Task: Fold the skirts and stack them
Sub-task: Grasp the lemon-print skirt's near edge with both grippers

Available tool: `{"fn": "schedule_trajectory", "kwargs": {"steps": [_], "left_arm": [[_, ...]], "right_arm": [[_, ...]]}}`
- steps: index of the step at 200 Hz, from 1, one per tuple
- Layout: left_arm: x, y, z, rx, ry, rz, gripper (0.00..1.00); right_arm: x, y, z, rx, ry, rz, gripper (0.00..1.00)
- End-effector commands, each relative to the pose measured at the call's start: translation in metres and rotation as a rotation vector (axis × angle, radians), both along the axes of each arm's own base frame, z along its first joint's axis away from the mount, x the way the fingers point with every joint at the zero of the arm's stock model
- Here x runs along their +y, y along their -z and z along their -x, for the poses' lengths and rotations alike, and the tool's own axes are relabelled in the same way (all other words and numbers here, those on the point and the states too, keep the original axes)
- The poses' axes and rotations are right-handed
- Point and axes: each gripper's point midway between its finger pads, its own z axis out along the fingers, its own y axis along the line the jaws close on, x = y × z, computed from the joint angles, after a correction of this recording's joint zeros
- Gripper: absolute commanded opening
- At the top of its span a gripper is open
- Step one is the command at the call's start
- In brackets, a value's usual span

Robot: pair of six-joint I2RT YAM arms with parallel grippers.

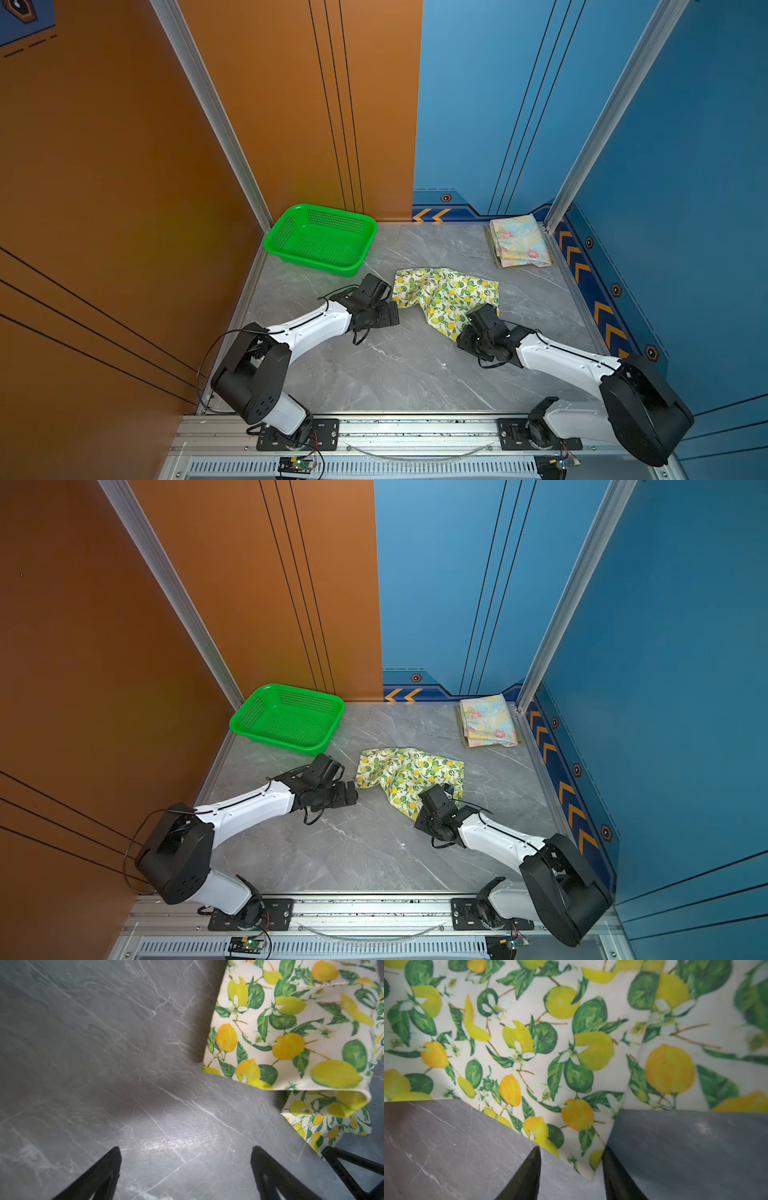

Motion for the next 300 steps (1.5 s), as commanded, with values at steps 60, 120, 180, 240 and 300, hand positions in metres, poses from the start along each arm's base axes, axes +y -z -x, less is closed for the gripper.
{"fn": "schedule_trajectory", "kwargs": {"steps": [60,120,180,240,300], "left_arm": [[-0.014,-0.011,-0.036,0.005,-0.03,0.181,0.98],[-0.034,-0.003,-0.058,0.041,-0.042,0.252,0.99],[-0.05,0.003,-0.065,0.044,-0.068,0.297,0.94],[-0.029,0.024,-0.052,0.071,-0.092,0.198,0.9],[-0.014,0.044,-0.031,0.116,-0.081,0.095,0.87]], "right_arm": [[-0.023,-0.078,-0.033,-0.232,0.071,0.108,0.0],[-0.049,-0.11,-0.026,-0.272,0.082,0.134,0.0],[-0.073,-0.138,-0.024,-0.324,0.135,0.116,0.0],[-0.077,-0.142,-0.025,-0.33,0.141,0.103,0.0],[-0.084,-0.147,-0.029,-0.338,0.153,0.096,0.0]]}}
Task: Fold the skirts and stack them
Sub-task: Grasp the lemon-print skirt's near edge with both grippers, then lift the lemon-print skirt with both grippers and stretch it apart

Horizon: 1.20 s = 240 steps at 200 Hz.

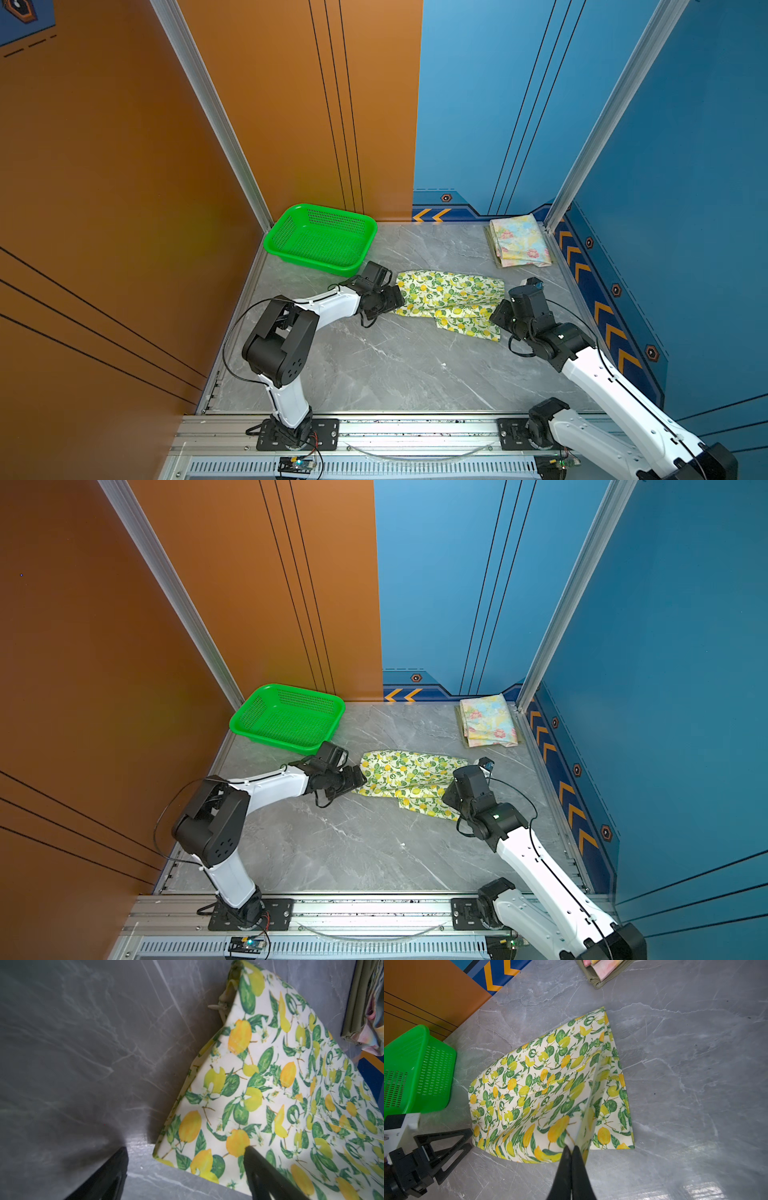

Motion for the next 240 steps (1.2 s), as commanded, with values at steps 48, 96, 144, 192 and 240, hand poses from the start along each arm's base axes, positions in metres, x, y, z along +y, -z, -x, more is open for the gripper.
{"fn": "schedule_trajectory", "kwargs": {"steps": [48,96,144,192,240], "left_arm": [[-0.011,0.028,0.017,0.05,0.071,-0.103,0.64],[-0.023,0.033,0.014,0.026,0.087,-0.134,0.23],[-0.012,-0.061,-0.011,-0.142,0.086,-0.168,0.0],[0.015,-0.204,-0.009,-0.383,0.065,-0.151,0.0],[0.048,-0.314,0.032,-0.564,0.033,-0.111,0.0]], "right_arm": [[-0.005,-0.016,-0.001,-0.022,-0.006,-0.013,0.0],[-0.006,-0.027,-0.004,-0.043,-0.009,-0.018,0.0],[-0.01,-0.064,-0.008,-0.106,-0.033,0.017,0.0],[-0.015,-0.146,-0.005,-0.262,-0.063,0.035,0.0],[-0.017,-0.239,0.015,-0.418,-0.11,0.028,0.0]]}}
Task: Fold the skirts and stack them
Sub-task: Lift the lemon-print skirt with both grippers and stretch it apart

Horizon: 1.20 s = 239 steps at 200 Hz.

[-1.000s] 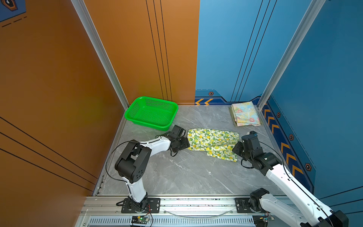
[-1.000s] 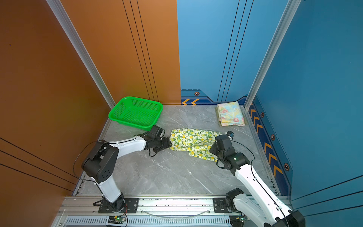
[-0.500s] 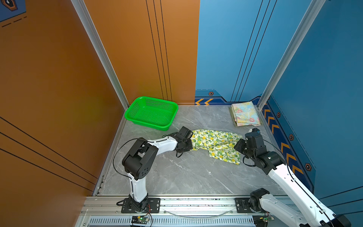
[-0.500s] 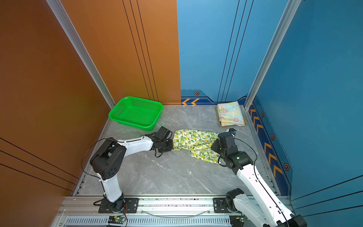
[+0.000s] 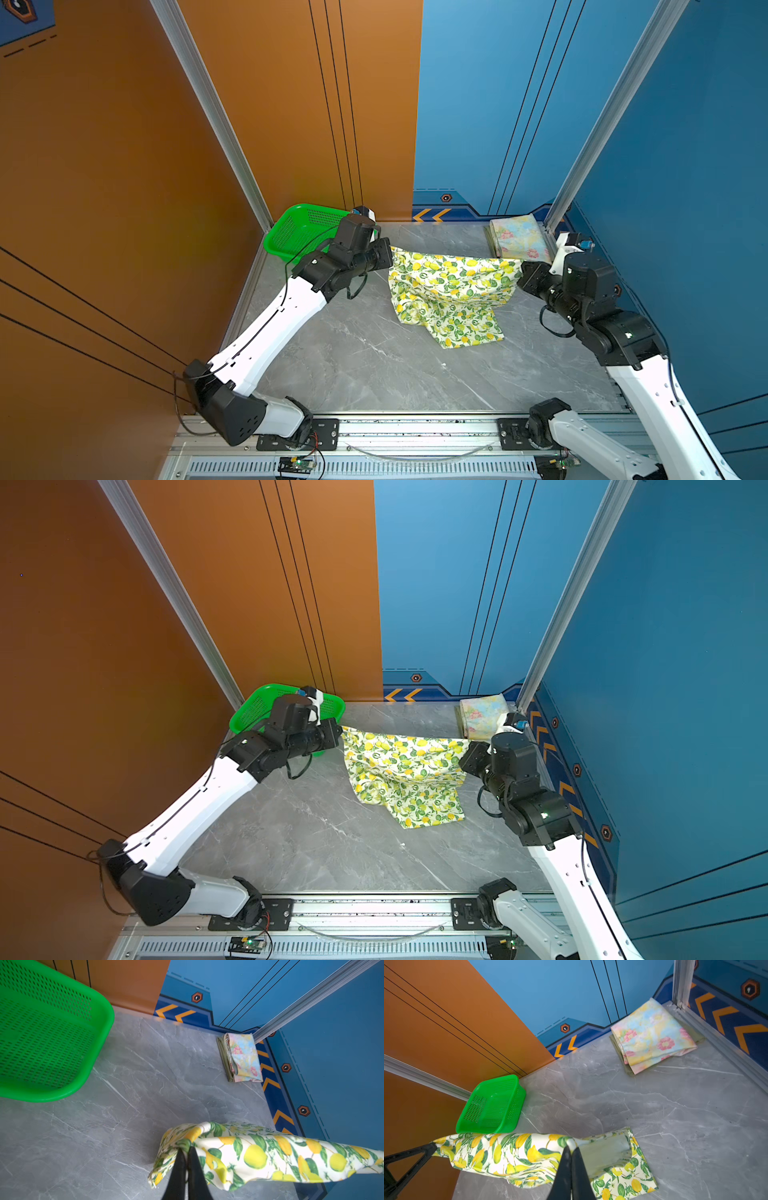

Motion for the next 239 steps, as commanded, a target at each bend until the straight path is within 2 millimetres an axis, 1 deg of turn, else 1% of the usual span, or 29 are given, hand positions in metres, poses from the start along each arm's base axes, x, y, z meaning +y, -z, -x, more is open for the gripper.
{"fn": "schedule_trajectory", "kwargs": {"steps": [1,21,35,46,48,81,109,124,155,171,187,203,226,239], "left_arm": [[0.028,-0.015,0.025,-0.001,-0.028,-0.079,0.0],[0.039,-0.039,0.047,-0.051,-0.035,-0.063,0.0],[0.047,-0.047,0.06,-0.073,-0.043,-0.057,0.0],[0.051,-0.052,0.07,-0.088,-0.045,-0.054,0.0],[0.051,-0.05,0.07,-0.085,-0.045,-0.056,0.0],[0.059,-0.054,0.096,-0.116,-0.046,-0.049,0.0],[0.06,-0.054,0.111,-0.126,-0.035,-0.048,0.0],[0.058,-0.055,0.116,-0.134,-0.025,-0.054,0.0],[0.053,-0.061,0.12,-0.16,-0.012,-0.066,0.0],[0.051,-0.064,0.122,-0.169,-0.005,-0.066,0.0],[0.048,-0.069,0.128,-0.184,0.011,-0.062,0.0],[0.048,-0.071,0.137,-0.2,0.017,-0.068,0.0],[0.047,-0.075,0.154,-0.241,0.04,-0.073,0.0],[0.047,-0.078,0.161,-0.269,0.043,-0.088,0.0]], "right_arm": [[-0.005,-0.03,0.019,-0.04,-0.029,0.029,0.0],[-0.005,-0.055,0.031,-0.092,-0.042,-0.005,0.0],[-0.005,-0.066,0.038,-0.115,-0.052,-0.026,0.0],[-0.005,-0.072,0.045,-0.127,-0.063,-0.04,0.0],[-0.005,-0.074,0.046,-0.131,-0.065,-0.043,0.0],[-0.009,-0.08,0.067,-0.146,-0.077,-0.06,0.0],[-0.012,-0.081,0.082,-0.145,-0.082,-0.074,0.0],[-0.012,-0.083,0.085,-0.138,-0.089,-0.078,0.0],[-0.009,-0.088,0.082,-0.135,-0.101,-0.076,0.0],[-0.006,-0.094,0.082,-0.143,-0.116,-0.08,0.0],[-0.005,-0.101,0.085,-0.155,-0.131,-0.085,0.0],[-0.006,-0.107,0.094,-0.165,-0.14,-0.087,0.0],[-0.009,-0.111,0.108,-0.173,-0.152,-0.091,0.0],[-0.011,-0.113,0.115,-0.175,-0.153,-0.086,0.0]]}}
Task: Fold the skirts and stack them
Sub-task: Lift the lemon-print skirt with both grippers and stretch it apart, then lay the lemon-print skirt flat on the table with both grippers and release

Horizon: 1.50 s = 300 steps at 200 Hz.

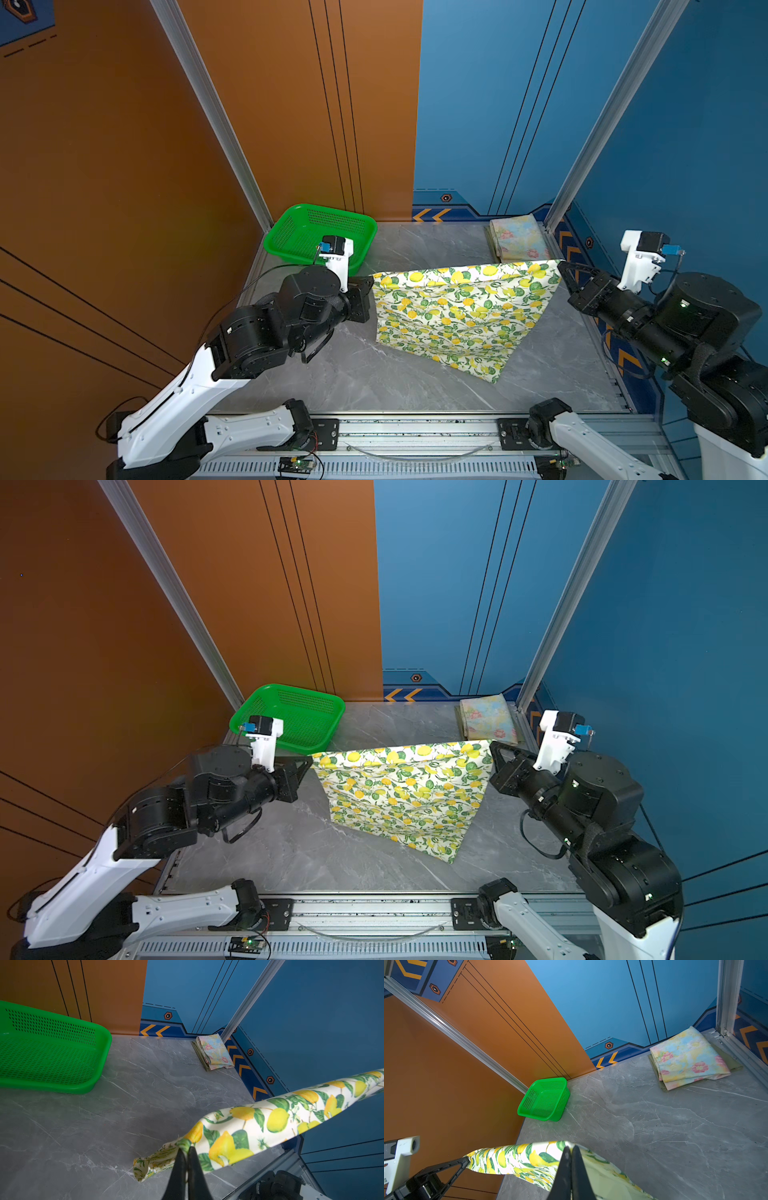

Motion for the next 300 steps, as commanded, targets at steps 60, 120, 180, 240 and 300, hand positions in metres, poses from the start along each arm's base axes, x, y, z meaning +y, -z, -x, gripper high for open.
{"fn": "schedule_trajectory", "kwargs": {"steps": [60,120,180,240,300], "left_arm": [[0.021,0.011,-0.052,0.031,-0.161,-0.124,0.0],[0.018,0.156,-0.217,0.371,-0.203,-0.096,0.0],[-0.005,0.197,-0.328,0.42,-0.158,-0.101,0.64],[0.003,0.222,-0.25,0.498,-0.135,-0.198,0.79],[0.038,0.278,-0.135,0.618,-0.175,-0.319,0.78]], "right_arm": [[0.026,0.03,-0.061,0.126,-0.028,0.013,0.0],[0.075,0.182,-0.261,0.354,-0.07,-0.025,0.0],[0.078,0.262,-0.4,0.48,-0.046,0.025,0.66],[0.072,0.281,-0.267,0.576,-0.011,0.212,0.84],[0.085,0.356,-0.097,0.734,-0.075,0.341,0.7]]}}
